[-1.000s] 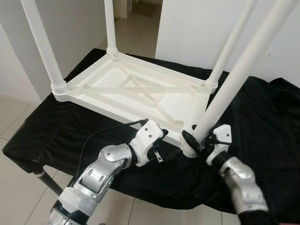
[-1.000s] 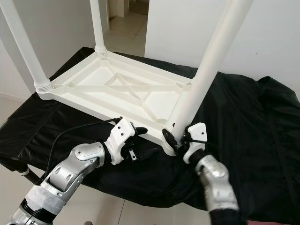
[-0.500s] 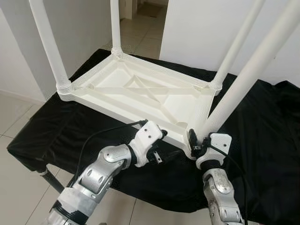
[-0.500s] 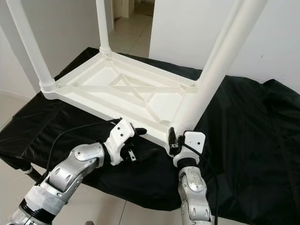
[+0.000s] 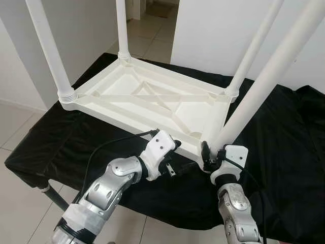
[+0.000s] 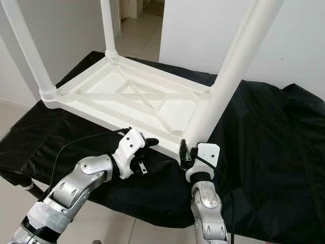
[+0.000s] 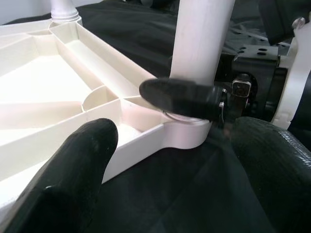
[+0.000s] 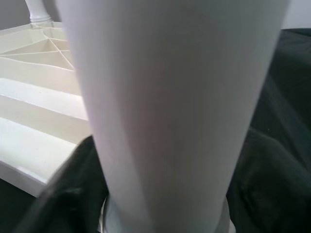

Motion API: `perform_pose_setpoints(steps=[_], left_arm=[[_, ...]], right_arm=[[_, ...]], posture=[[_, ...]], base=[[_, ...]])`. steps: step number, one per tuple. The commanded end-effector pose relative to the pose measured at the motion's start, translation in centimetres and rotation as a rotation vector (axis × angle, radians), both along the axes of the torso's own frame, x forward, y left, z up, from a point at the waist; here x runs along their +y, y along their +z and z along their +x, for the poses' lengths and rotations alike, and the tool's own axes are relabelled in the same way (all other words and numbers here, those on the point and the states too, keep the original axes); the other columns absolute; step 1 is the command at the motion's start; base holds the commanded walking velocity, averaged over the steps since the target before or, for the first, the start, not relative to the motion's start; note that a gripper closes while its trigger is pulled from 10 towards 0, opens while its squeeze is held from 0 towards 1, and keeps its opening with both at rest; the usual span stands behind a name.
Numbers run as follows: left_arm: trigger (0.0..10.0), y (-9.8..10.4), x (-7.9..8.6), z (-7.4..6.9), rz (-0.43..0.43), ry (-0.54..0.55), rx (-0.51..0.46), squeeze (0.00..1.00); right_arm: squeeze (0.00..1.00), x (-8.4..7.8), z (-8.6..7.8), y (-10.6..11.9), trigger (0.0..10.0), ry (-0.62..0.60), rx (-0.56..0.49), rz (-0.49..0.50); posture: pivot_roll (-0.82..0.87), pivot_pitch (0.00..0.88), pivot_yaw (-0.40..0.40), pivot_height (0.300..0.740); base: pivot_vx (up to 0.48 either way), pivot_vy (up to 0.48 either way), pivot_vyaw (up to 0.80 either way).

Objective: Building children table

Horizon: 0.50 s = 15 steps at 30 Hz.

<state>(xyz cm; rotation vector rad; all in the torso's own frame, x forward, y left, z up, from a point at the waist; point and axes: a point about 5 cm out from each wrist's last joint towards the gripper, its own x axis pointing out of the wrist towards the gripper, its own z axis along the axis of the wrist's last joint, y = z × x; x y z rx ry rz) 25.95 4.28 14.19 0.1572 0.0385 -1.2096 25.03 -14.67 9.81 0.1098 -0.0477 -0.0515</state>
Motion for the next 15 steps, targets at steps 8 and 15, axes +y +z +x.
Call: perform_pose_setpoints(steps=[8,15], left_arm=[[10.0,0.0,-0.1,0.2,0.009,0.001,-0.019,0.0],[10.0,0.1,-0.2,0.2,0.002,-0.006,-0.02,0.0]], right_arm=[[0.0,-1.3,0.1,0.5,10.0,0.165,-0.033,0.01],[0.0,-2.4,0.7,1.3,10.0,0.475,-0.05,-0.017]], posture=[[-0.05,0.0,-0.09,0.74],[-0.06,0.0,-0.072,0.74]], base=[[0.0,0.0,0.0],[0.0,0.0,0.0]])
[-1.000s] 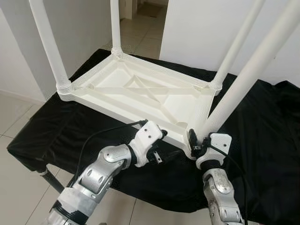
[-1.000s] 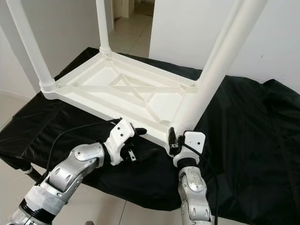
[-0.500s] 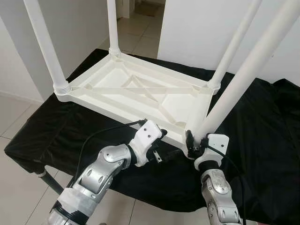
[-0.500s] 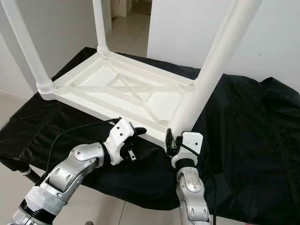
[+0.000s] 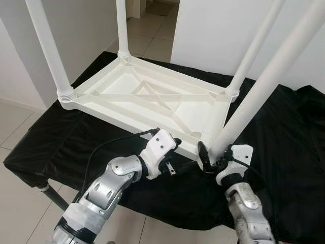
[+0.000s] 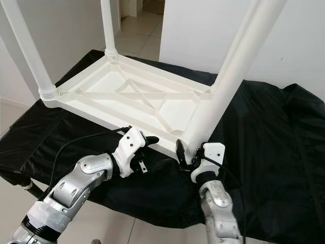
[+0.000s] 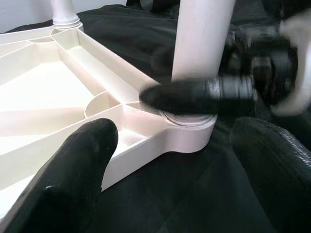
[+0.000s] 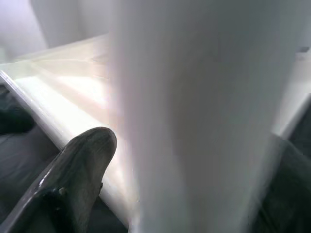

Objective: Building children table

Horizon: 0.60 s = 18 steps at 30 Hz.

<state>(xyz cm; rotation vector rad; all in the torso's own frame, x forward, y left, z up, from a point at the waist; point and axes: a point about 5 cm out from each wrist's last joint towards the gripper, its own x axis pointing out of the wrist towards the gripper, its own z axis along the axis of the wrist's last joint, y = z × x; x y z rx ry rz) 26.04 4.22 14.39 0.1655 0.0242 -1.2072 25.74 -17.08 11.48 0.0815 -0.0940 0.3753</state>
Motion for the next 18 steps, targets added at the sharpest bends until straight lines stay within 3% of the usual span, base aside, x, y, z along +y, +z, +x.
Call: perform_pose_setpoints(steps=[1,5,13,14,15,16,18], left_arm=[[10.0,-0.1,-0.2,0.1,0.002,-0.013,-0.004,0.0],[10.0,-0.1,-0.4,0.1,0.009,-0.025,-0.001,0.0],[10.0,-0.2,-0.9,-0.1,0.01,-0.053,0.002,0.0],[10.0,-0.2,-1.0,-0.1,0.008,-0.054,0.002,0.0],[10.0,-0.2,-1.0,-0.1,0.008,-0.054,0.002,0.0],[10.0,-0.1,-1.0,0.0,0.007,-0.054,0.001,0.0],[10.0,0.0,-1.0,0.0,0.002,-0.052,0.001,0.0]], right_arm=[[0.0,-0.8,0.5,-0.2,10.0,0.093,0.026,-0.02],[0.0,-2.2,1.7,0.0,10.0,0.153,0.038,-0.074],[0.0,-2.1,2.6,-0.4,10.0,0.284,0.075,-0.141],[0.0,-2.1,2.6,-0.4,4.9,0.305,0.08,-0.143],[0.0,-2.1,2.6,-0.4,4.9,0.305,0.08,-0.143],[0.0,-2.1,2.6,-0.5,0.0,0.32,0.086,-0.142],[0.0,-2.1,2.6,-0.6,0.0,0.338,0.09,-0.144]], posture=[[-0.07,0.0,-0.067,0.74],[-0.07,0.0,-0.053,0.74],[-0.08,0.0,-0.046,0.74],[-0.07,0.0,-0.044,0.74],[-0.07,0.0,-0.044,0.74],[-0.07,0.0,-0.039,0.74],[-0.07,0.0,-0.034,0.74]], base=[[0.0,0.0,0.0],[0.0,0.0,0.0],[0.0,0.0,0.0],[0.0,0.0,0.0],[0.0,0.0,0.0],[0.0,0.0,0.0],[0.0,0.0,0.0]])
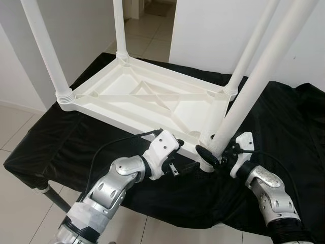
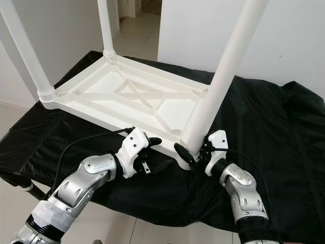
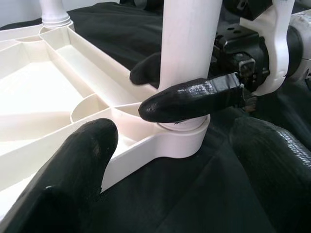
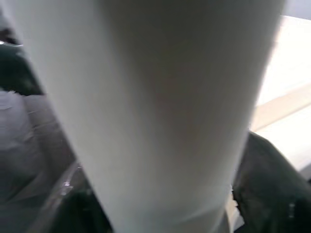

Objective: Building children table

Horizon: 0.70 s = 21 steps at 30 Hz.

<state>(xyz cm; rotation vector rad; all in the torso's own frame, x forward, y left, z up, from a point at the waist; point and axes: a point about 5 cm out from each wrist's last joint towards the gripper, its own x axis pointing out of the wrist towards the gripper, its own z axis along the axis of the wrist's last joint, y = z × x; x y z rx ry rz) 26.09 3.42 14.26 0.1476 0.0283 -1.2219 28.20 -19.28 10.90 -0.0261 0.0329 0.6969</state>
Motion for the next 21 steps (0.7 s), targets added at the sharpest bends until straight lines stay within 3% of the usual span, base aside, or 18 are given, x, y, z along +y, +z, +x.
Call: perform_pose_setpoints(steps=[1,7,8,9,10,18,21], left_arm=[[10.0,0.3,-0.2,0.1,0.009,-0.041,-0.014,0.0],[10.0,0.4,-0.1,0.3,0.007,-0.044,-0.015,0.0],[10.0,0.5,0.0,0.4,-0.006,-0.041,-0.009,0.0],[10.0,0.6,0.0,0.4,-0.016,-0.039,-0.004,0.0],[10.0,0.6,0.0,0.4,-0.022,-0.038,-0.002,0.0],[10.0,0.2,0.1,0.2,-0.022,-0.035,0.002,0.0],[10.0,0.3,0.2,0.8,-0.034,-0.008,-0.003,0.0]], right_arm=[[0.0,-0.1,0.1,-0.2,0.0,0.031,0.007,0.001],[0.0,-0.1,-0.2,-0.5,0.0,0.025,0.008,0.014],[0.0,0.0,-0.4,-0.6,1.4,0.017,0.009,0.021],[0.0,0.0,-0.6,-0.6,1.4,0.013,0.009,0.026],[0.0,0.1,-0.9,-0.6,10.0,-0.005,0.005,0.041],[0.0,-0.2,-1.1,-1.7,10.0,-0.259,0.02,0.005],[0.0,0.2,-1.1,-2.2,10.0,-0.469,0.03,0.041]], posture=[[-0.07,0.0,-0.031,0.74],[-0.08,0.0,-0.023,0.74],[-0.08,0.0,-0.023,0.74],[-0.08,0.0,-0.023,0.74],[-0.08,0.0,-0.023,0.74],[-0.1,0.0,-0.03,0.74],[-0.1,0.0,-0.025,0.74]], base=[[0.0,0.0,0.0],[0.0,0.0,0.0],[0.0,0.0,0.0],[0.0,0.0,0.0],[0.0,0.0,0.0],[0.0,0.0,0.0],[0.0,0.0,0.0]])
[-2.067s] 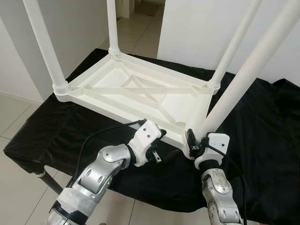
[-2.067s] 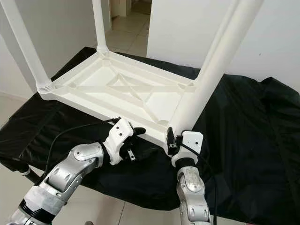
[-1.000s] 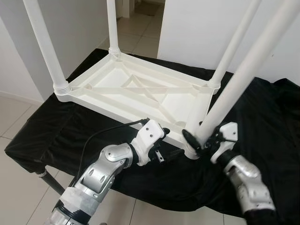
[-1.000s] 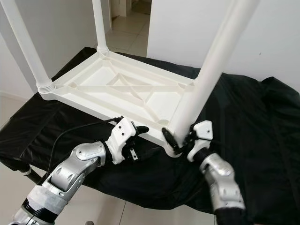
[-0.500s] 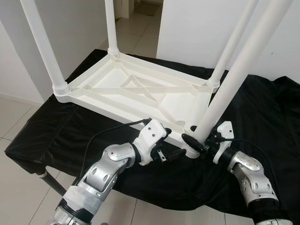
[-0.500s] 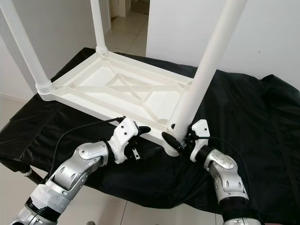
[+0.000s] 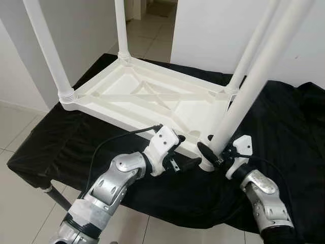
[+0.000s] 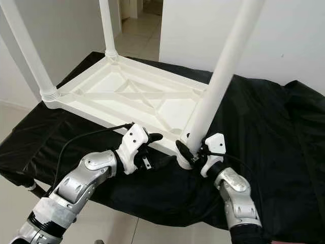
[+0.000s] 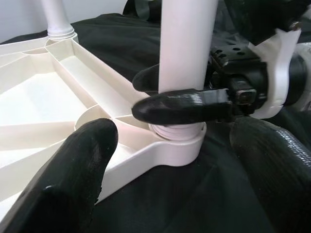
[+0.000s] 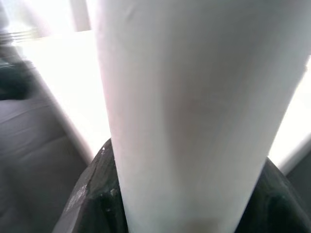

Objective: Building children table

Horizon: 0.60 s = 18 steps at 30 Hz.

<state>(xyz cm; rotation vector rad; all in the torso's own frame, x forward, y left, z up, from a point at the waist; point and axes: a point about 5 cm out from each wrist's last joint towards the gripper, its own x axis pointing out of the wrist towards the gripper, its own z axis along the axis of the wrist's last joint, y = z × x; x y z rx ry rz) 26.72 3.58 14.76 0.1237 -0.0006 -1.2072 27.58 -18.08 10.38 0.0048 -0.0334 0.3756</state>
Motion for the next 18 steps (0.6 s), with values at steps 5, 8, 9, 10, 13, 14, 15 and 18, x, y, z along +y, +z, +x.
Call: perform_pose_setpoints(steps=[5,8,9,10,13,14,15,18], left_arm=[[10.0,-0.1,0.2,0.7,-0.01,0.002,0.008,0.0],[10.0,-0.1,0.4,0.8,-0.008,0.008,0.001,0.0],[10.0,-0.1,0.5,0.8,-0.008,0.01,-0.001,0.0],[10.0,-0.1,0.5,0.8,-0.008,0.01,-0.001,0.0],[10.0,-0.2,0.7,0.7,-0.008,0.013,0.0,0.0],[10.0,-0.3,0.8,0.6,-0.006,0.012,0.001,0.0],[10.0,-0.5,0.9,0.7,0.0,0.012,0.001,0.0],[10.0,-0.6,1.0,0.7,0.005,0.013,-0.001,0.0]], right_arm=[[0.0,-0.2,-0.8,-1.9,10.0,-0.308,0.075,0.049],[0.0,0.7,-1.0,-2.0,10.0,-0.553,0.08,0.109],[0.0,1.0,-1.0,-2.0,10.0,-0.587,0.084,0.116],[0.0,1.0,-1.0,-2.0,10.0,-0.587,0.084,0.116],[0.0,2.4,-1.2,-2.2,10.0,-0.585,0.093,0.132],[0.0,3.0,-1.2,-2.1,10.0,-0.561,0.086,0.128],[0.0,3.5,-1.1,-1.8,10.0,-0.543,0.072,0.121],[0.0,3.4,-1.0,-1.5,10.0,-0.533,0.054,0.114]], posture=[[-0.11,0.0,-0.016,0.74],[-0.11,0.0,-0.015,0.74],[-0.1,0.0,-0.014,0.74],[-0.1,0.0,-0.014,0.74],[-0.1,0.0,-0.014,0.74],[-0.09,0.0,-0.017,0.74],[-0.09,0.0,-0.023,0.74],[-0.09,0.0,-0.027,0.74]], base=[[0.0,0.0,0.0],[0.0,0.0,0.0],[0.0,0.0,0.0],[0.0,0.0,0.0],[0.0,0.0,0.0],[0.0,0.0,0.0],[0.0,0.0,0.0],[0.0,0.0,0.0]])
